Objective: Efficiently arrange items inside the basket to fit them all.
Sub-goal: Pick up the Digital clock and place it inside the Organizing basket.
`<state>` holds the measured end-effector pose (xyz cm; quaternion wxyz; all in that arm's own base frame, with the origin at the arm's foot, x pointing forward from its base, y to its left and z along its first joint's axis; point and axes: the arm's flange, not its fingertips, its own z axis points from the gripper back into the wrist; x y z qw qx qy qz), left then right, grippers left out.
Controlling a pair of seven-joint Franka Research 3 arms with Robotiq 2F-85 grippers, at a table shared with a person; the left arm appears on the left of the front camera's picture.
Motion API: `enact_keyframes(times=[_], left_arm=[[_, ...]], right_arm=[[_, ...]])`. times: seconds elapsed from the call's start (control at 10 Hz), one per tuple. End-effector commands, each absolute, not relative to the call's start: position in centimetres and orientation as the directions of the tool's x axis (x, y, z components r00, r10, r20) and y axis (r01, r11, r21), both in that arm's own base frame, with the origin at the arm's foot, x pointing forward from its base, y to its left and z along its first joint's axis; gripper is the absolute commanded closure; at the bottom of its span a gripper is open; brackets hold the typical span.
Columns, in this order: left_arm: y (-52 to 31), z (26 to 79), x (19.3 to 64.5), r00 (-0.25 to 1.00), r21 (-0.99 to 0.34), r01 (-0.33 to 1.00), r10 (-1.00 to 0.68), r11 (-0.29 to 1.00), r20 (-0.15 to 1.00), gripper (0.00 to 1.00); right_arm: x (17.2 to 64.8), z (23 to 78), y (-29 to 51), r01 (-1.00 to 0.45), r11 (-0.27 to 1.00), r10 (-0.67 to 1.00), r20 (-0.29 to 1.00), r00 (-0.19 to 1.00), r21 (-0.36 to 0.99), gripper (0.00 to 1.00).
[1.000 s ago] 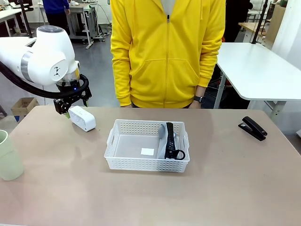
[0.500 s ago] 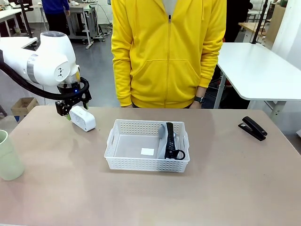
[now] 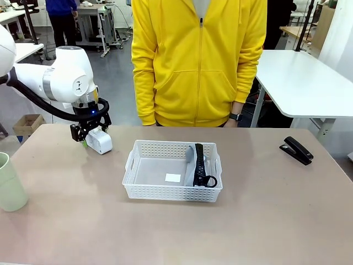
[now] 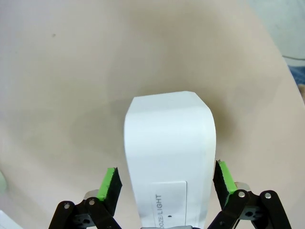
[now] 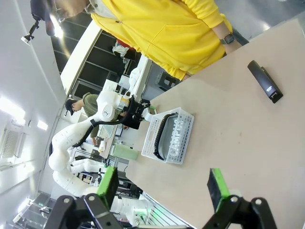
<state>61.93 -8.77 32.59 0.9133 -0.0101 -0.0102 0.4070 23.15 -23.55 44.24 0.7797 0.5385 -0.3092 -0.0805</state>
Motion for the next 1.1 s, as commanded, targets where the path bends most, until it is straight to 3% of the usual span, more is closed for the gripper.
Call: enact_keyframes(times=[0.0, 0.2, 0.3, 0.4, 0.5, 0.7, 0.8, 1.0], left_arm=[[-8.24, 32.84, 63.09, 0.678, -0.023, -0.735, 0.733, 0.678, -0.055, 0.00], [-8.19, 32.28, 63.36, 0.677, -0.011, -0.735, 0.732, 0.678, -0.078, 0.00], [-8.31, 32.05, 63.61, 0.677, 0.010, -0.734, 0.732, 0.679, -0.075, 0.46], [-8.26, 31.91, 63.64, 0.667, 0.014, -0.743, 0.742, 0.669, -0.070, 0.57], [-8.38, 32.01, 63.60, 0.665, 0.015, -0.745, 0.744, 0.667, -0.060, 1.00], [-8.25, 32.03, 63.59, 0.666, 0.016, -0.745, 0.744, 0.667, -0.048, 1.00], [-8.36, 32.00, 63.63, 0.668, 0.018, -0.742, 0.742, 0.670, -0.051, 0.85], [-8.46, 32.05, 63.54, 0.668, 0.015, -0.743, 0.742, 0.669, -0.052, 1.00]], right_arm=[[23.44, 44.46, -23.73, -0.238, 0.405, -0.461, 0.422, 0.780, 0.883, 0.00], [23.44, 44.46, -23.73, -0.238, 0.405, -0.461, 0.422, 0.780, 0.883, 0.00], [23.44, 44.46, -23.73, -0.238, 0.405, -0.461, 0.422, 0.780, 0.883, 0.00], [23.44, 44.46, -23.73, -0.238, 0.405, -0.461, 0.422, 0.780, 0.883, 0.00], [23.44, 44.46, -23.73, -0.238, 0.405, -0.461, 0.422, 0.780, 0.883, 0.00], [23.44, 44.46, -23.73, -0.238, 0.405, -0.461, 0.422, 0.780, 0.883, 0.00], [23.44, 44.46, -23.73, -0.238, 0.405, -0.461, 0.422, 0.780, 0.883, 0.00], [23.44, 44.46, -23.73, -0.238, 0.405, -0.461, 0.422, 0.780, 0.883, 0.00]])
